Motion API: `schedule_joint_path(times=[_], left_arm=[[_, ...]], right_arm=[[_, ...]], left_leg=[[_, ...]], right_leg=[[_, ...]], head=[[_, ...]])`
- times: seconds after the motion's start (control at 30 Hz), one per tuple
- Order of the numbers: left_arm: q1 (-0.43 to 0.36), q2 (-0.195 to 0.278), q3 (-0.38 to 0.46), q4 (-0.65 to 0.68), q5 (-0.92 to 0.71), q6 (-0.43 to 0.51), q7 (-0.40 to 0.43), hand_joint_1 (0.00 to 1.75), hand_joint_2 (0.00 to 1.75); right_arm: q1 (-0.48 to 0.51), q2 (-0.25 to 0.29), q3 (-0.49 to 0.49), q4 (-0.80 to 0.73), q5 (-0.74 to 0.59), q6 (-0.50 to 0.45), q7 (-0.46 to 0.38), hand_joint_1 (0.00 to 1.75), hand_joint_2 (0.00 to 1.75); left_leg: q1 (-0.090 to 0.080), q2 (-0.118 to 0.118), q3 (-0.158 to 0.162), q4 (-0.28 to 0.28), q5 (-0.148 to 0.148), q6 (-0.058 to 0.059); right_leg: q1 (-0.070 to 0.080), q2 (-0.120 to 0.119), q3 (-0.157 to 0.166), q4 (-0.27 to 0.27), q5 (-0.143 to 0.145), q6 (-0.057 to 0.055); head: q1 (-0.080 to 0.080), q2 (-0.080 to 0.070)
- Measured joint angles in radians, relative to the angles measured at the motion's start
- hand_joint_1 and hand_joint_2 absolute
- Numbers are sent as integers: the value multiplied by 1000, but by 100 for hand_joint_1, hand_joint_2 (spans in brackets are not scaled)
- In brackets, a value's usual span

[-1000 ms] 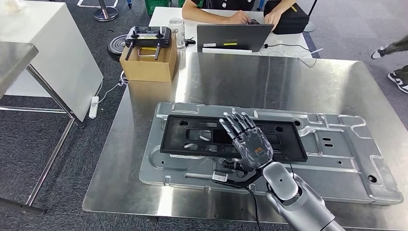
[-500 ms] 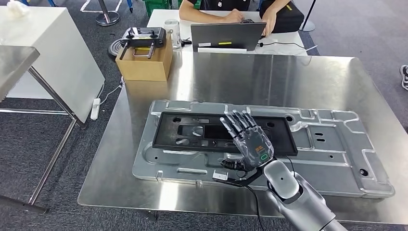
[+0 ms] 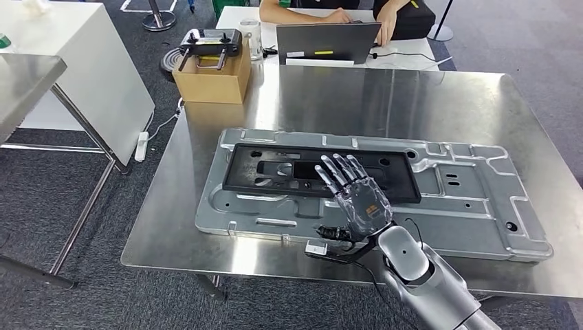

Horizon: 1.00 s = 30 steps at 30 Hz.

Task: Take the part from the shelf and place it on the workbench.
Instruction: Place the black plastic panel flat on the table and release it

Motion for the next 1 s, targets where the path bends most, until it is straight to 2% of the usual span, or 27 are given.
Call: schedule_joint_path(times=[0.07,0.1,0.13,0.2,0.23,0.27,0.3,0.37,0.4,0.43,0.47,0.53,0.57,0.6,0.63,0.7,0.73,0.77,0.8,0.83,0.87,0.93,0.97,1.0], left_arm=[[0,-1,0,0,0,0,0,0,0],[-1,-2,0,0,0,0,0,0,0],[-2,-2,0,0,0,1,0,0,0],[-3,-2,0,0,0,1,0,0,0],[-2,-3,0,0,0,1,0,0,0],[-2,-3,0,0,0,1,0,0,0],[-1,-3,0,0,0,1,0,0,0],[-2,-4,0,0,0,1,0,0,0],[-2,-5,0,0,0,1,0,0,0],[-2,-6,0,0,0,1,0,0,0],[-2,-7,0,0,0,0,0,0,0],[-1,-9,0,0,0,0,1,0,0],[-1,-9,0,0,0,-1,1,0,0],[-1,-10,0,0,0,-1,1,0,0],[0,-10,0,0,0,-2,1,0,0],[-1,-10,0,0,0,-2,2,0,0],[0,-10,0,0,1,-2,2,0,0],[-1,-10,0,0,1,-2,2,0,0],[-1,-10,0,0,1,-2,2,0,0],[-1,-10,0,0,2,-2,2,0,0],[-2,-10,0,0,4,-2,3,0,0],[-4,-10,0,0,8,-2,4,0,0],[-5,-10,0,0,9,-2,4,0,0],[-5,-10,0,0,11,-2,4,0,0]], right_arm=[[0,0,0,0,0,0,0,0,0],[0,0,0,1,0,0,0,0,0],[-1,0,0,2,-1,0,0,0,0],[0,0,0,5,-1,0,0,0,0],[0,0,0,6,-1,0,0,0,0],[0,0,0,8,-1,0,0,0,0],[0,0,0,9,-1,0,0,0,0],[-1,0,0,10,-1,0,0,0,0],[-3,0,0,10,-1,0,-1,0,0],[-4,0,0,10,-2,0,-1,0,0],[-6,0,0,10,-3,1,-1,0,0],[-8,1,0,12,-4,4,-2,0,0],[-10,2,0,14,-4,5,-2,0,0],[-11,4,0,15,-4,6,-3,0,0],[-13,6,0,17,-5,7,-4,0,0],[-14,9,0,21,-7,9,-6,0,0],[-14,10,0,24,-9,10,-7,0,0],[-14,11,0,27,-10,11,-8,0,0],[-14,12,0,30,-14,12,-9,0,0],[-13,13,0,33,-18,14,-10,0,0],[-13,14,0,36,-26,16,-11,0,0],[-11,17,0,41,-51,20,-15,0,0],[-8,19,0,45,-64,21,-17,0,0],[-4,21,0,49,-75,21,-20,0,0]], left_leg=[[3,3,-5,-6,17,16],[4,5,-11,-11,28,25],[5,7,-20,-14,40,33],[0,8,-45,-12,58,41],[-2,8,-59,-10,66,41],[-4,8,-73,-7,74,41],[-6,8,-86,-3,81,40],[-8,8,-109,8,92,37],[-9,8,-117,13,97,34],[-9,8,-122,15,103,29],[-9,8,-124,16,110,23],[-9,7,-126,10,126,11],[-8,6,-130,11,123,5],[-7,4,-138,24,103,-1],[-6,3,-151,54,65,-7],[2,3,-183,168,-38,-19],[6,4,-194,230,-70,-24],[10,4,-195,274,-77,-29],[13,4,-180,287,-62,-33],[16,4,-147,264,-34,-36],[18,4,-99,210,-10,-37],[17,2,8,67,-12,-33],[14,1,40,17,-24,-28],[11,-1,53,-10,-33,-21]], right_leg=[[-2,2,-5,5,-7,12],[-2,3,-14,28,-33,15],[-3,3,-30,70,-75,17],[-2,4,-68,195,-168,19],[-1,4,-78,247,-192,20],[-1,4,-75,273,-195,19],[0,4,-53,262,-179,17],[4,4,37,144,-135,7],[7,4,83,76,-125,1],[11,4,115,25,-121,-4],[15,4,127,-1,-123,-8],[17,4,121,-11,-110,-18],[14,2,115,-16,-100,-24],[11,0,106,-20,-87,-32],[6,-3,94,-24,-73,-38],[5,-5,64,-25,-48,-44],[5,-6,48,-24,-35,-43],[4,-7,32,-23,-23,-41],[3,-7,15,-20,-11,-38],[1,-7,-2,-18,-1,-34],[-1,-7,-16,-13,8,-29],[-2,-7,-35,-5,24,-16],[-2,-7,-38,-4,32,-9],[-2,-8,-39,-7,41,-2]], head=[[0,0],[0,0],[1,0],[2,0],[2,0],[2,0],[2,0],[2,0],[2,0],[2,0],[2,0],[3,0],[3,0],[2,0],[2,0],[1,0],[1,0],[1,0],[1,0],[1,0],[1,0],[2,0],[2,0],[2,0]])
